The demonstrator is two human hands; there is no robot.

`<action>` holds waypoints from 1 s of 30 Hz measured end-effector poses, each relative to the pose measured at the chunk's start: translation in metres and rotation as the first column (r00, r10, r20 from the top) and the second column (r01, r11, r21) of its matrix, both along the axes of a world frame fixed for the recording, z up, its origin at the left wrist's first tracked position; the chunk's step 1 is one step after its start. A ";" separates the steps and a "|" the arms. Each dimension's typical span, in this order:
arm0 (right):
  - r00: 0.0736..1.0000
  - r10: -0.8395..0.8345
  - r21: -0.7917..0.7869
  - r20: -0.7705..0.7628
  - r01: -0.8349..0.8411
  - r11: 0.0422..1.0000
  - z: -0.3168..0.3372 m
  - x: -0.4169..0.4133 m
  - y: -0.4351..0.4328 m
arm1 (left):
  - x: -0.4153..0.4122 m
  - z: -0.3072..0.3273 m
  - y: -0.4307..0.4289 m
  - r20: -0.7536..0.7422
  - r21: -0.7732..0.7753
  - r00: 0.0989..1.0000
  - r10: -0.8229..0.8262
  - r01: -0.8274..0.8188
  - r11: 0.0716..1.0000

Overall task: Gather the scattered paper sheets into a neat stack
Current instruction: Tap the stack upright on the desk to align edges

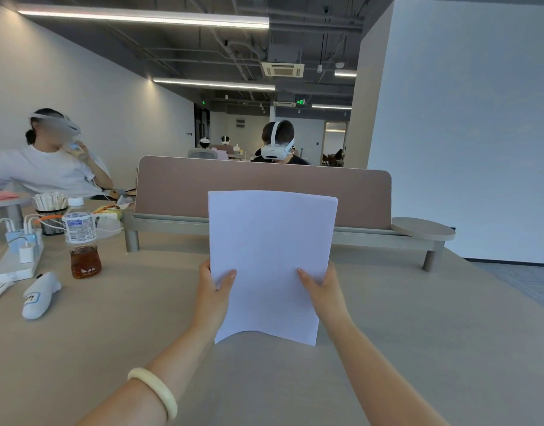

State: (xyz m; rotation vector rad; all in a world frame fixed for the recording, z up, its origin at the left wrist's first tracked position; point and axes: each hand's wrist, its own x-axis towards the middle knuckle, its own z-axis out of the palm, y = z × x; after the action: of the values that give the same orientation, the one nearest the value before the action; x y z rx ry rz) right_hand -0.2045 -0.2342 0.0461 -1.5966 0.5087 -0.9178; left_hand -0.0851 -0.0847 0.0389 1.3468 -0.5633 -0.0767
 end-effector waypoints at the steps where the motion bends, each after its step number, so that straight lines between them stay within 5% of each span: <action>1: 1.000 0.002 0.007 -0.004 -0.002 1.000 -0.007 0.000 0.000 | -0.002 -0.002 0.000 -0.015 -0.004 1.000 -0.016 0.016 1.000; 23: 0.982 -0.058 0.025 -0.178 0.063 0.998 -0.029 0.000 -0.005 | 0.000 -0.001 0.000 -0.098 0.110 0.995 0.034 -0.023 0.994; 27: 0.960 -0.060 -0.145 -0.272 0.021 0.989 0.004 -0.004 -0.017 | 0.013 0.013 0.012 -0.078 0.101 0.993 0.086 -0.078 0.992; 30: 0.929 -0.030 -0.329 -0.370 -0.100 0.939 0.055 -0.011 -0.025 | 0.033 0.042 0.031 0.075 0.063 0.965 0.249 -0.254 0.965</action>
State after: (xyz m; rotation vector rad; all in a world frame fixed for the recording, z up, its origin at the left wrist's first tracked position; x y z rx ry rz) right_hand -0.2156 -0.2595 0.1010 -2.1134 0.6009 -0.7019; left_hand -0.0519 -0.0533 0.0812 1.4857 -0.4442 0.1580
